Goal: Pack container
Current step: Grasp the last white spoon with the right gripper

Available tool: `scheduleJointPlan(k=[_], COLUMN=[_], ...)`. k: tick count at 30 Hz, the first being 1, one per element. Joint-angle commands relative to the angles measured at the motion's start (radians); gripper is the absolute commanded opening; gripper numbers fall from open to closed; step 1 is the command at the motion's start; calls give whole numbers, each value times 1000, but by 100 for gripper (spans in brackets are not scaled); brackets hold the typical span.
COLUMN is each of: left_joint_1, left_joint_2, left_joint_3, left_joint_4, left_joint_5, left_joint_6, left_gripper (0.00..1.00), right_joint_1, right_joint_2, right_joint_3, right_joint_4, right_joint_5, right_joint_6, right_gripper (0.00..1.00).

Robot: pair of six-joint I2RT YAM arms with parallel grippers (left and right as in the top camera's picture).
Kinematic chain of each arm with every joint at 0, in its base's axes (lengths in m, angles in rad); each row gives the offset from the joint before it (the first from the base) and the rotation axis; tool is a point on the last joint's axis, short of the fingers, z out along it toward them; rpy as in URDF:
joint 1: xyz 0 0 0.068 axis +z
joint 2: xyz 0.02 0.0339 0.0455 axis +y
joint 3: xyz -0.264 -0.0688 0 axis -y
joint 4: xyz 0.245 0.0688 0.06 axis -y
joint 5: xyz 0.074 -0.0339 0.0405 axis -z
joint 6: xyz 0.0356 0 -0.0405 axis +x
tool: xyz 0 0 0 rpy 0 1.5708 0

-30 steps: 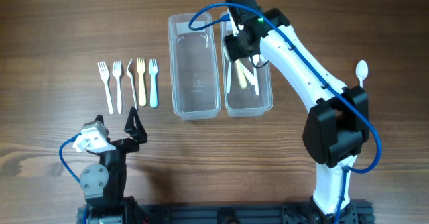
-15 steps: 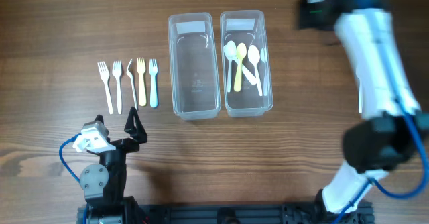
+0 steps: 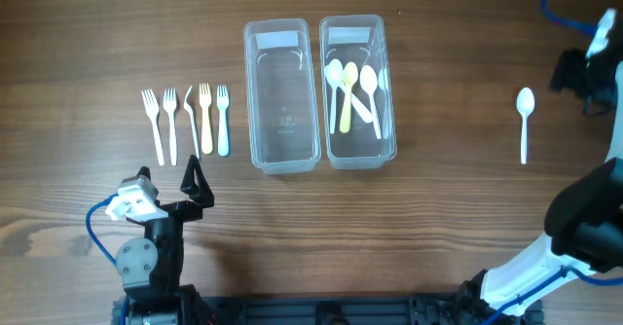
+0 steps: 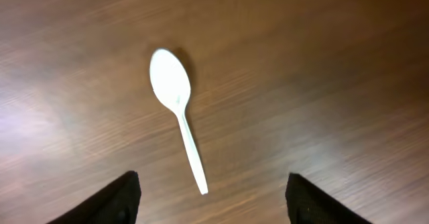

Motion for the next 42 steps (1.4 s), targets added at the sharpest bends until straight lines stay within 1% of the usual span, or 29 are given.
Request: scheduleJointPlan(k=[1, 7, 13, 16, 22, 26, 31, 32, 33, 34, 36, 38, 39, 42], left_joint_1=[-4, -4, -4, -4, -4, -4, -4, -4, -4, -4, -4, -4, -4, -4], left_joint_2=[-3, -3, -3, -3, -3, -3, -3, -3, -3, -3, -3, -3, -3, -3], left_joint_3=[-8, -8, -8, -8, -8, -8, -8, -8, -8, -8, -8, -8, -8, -8], left_joint_4=[1, 1, 0, 1, 1, 1, 1, 1, 1, 1, 1, 1, 1, 1], left_joint_5=[8, 8, 8, 8, 8, 8, 8, 8, 8, 8, 8, 8, 8, 8], left_joint_6=[13, 13, 13, 13, 13, 13, 13, 13, 13, 13, 13, 13, 13, 13], left_gripper=[100, 100, 100, 100, 100, 100, 100, 100, 100, 100, 100, 100, 100, 100], right_joint_1=[9, 10, 10, 10, 10, 10, 10, 10, 10, 10, 10, 10, 11, 18], right_joint_2=[24, 24, 25, 25, 33, 74, 135, 141, 145, 146, 145, 140, 134, 117], right_joint_3=[-151, -335, -410, -440, -449, -449, -449, -449, -449, -449, -446, -430, -410, -348], right_joint_4=[102, 275, 391, 440, 473, 488, 487, 487, 487, 487, 486, 475, 462, 426], right_joint_5=[-43, -43, -86, -92, -117, -137, -143, -148, -148, -148, -148, -147, -147, -147], right_joint_6=[-31, -113, -231, -256, -263, -263, -261, -260, -259, -258, -250, -205, -177, -149], right_gripper=[68, 67, 68, 72, 73, 73, 70, 68, 63, 57, 31, 11, 4, 4])
